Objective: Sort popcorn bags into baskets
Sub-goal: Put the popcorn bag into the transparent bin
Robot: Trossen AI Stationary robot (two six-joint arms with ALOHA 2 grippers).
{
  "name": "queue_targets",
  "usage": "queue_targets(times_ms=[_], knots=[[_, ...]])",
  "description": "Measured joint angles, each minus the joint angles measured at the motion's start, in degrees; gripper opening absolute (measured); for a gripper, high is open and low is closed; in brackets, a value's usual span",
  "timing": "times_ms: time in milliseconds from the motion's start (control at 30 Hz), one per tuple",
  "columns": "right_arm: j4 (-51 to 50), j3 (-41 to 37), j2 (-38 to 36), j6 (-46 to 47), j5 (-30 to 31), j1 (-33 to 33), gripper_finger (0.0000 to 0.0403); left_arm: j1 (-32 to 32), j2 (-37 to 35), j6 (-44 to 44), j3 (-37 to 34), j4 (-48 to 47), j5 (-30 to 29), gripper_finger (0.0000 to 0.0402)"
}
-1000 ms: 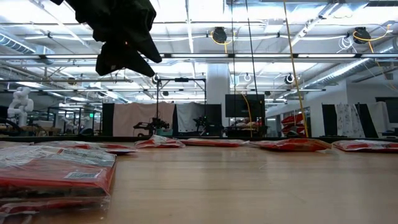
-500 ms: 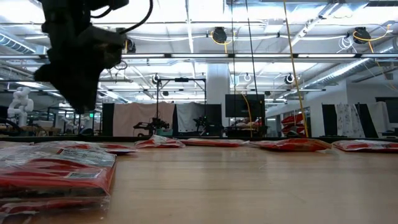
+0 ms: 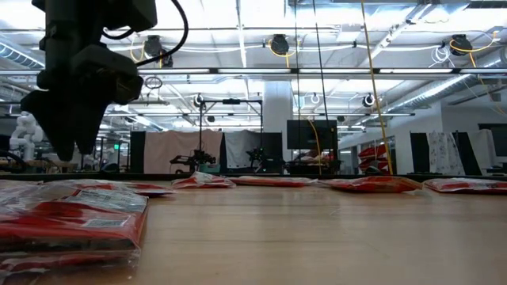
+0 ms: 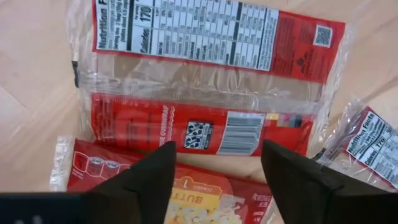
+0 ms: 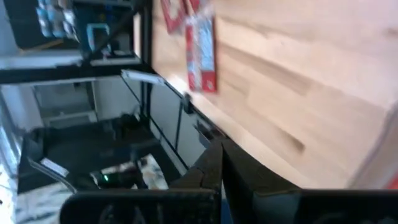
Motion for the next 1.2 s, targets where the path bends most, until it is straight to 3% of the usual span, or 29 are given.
queue_targets(times_ms=[133,300,500,633,733,967,1200], knots=[[-2.8,2.1,0.2,-5.1,-0.1,-6.7,0.0000,-0.9,0.0,-1.1,0.0,0.5,0.5,0.0264],[-11.2,3.3,0.4,-10.2,-0.3,-17.1,0.0000,-1.1,0.0,-0.7,0.0,5.9,-1.1,0.0256],[-17.7,3.4,1.3,-20.5,-12.0,-31.2,0.0027,-0.9,0.0,0.4,0.0,17.4,-3.4,0.0224],[-15.9,3.4,2.8,-30.7,-13.7,-38.9,0.0068,0.7,0.0,1.6,0.0,23.6,-4.5,0.0203],[-13.8,3.4,4.2,-37.1,-15.8,-44.9,0.0106,2.5,0.0,5.6,1.2,26.6,-4.7,0.0186],[-15.2,3.2,9.2,-40.7,-27.6,-57.3,0.0192,8.4,0.0,20.5,7.7,28.6,-7.4,0.0141],[-13.0,-1.7,12.7,-51.0,-34.2,-67.1,0.0244,14.8,2.6,35.7,12.1,33.5,-8.1,0.0118]])
